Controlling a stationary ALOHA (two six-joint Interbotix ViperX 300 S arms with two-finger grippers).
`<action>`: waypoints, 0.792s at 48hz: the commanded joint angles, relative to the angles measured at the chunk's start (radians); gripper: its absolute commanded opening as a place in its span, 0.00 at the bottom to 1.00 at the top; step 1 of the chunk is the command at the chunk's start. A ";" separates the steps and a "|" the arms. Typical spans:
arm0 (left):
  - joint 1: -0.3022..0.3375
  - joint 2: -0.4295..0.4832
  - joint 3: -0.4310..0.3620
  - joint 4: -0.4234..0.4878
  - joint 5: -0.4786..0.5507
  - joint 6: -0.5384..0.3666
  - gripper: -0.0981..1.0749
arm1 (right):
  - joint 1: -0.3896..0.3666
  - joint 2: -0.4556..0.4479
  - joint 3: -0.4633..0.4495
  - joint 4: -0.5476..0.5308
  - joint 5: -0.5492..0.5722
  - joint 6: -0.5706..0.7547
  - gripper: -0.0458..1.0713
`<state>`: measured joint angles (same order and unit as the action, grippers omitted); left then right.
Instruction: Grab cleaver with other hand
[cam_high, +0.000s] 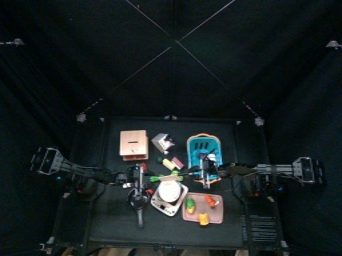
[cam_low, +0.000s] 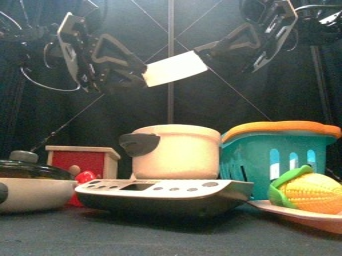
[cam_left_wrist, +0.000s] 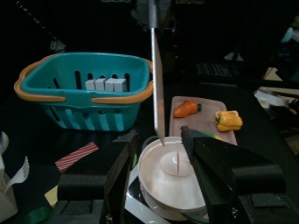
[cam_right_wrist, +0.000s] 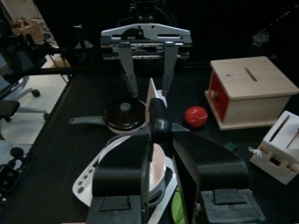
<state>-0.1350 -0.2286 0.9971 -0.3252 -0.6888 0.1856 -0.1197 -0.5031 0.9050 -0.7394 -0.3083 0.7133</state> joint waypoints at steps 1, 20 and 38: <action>0.002 0.018 -0.032 -0.021 -0.031 0.002 0.79 | 0.008 -0.009 -0.008 -0.003 -0.008 -0.002 0.56; 0.002 0.032 -0.026 -0.026 -0.097 0.003 0.67 | 0.008 -0.009 -0.005 -0.005 -0.009 -0.002 0.56; 0.002 0.032 -0.023 0.031 -0.135 0.008 0.36 | 0.005 -0.009 0.006 -0.003 -0.008 0.002 0.56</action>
<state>-0.1365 -0.1917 0.9863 -0.3129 -0.8007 0.1917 -0.1166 -0.5031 0.9173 -0.7455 -0.3099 0.7133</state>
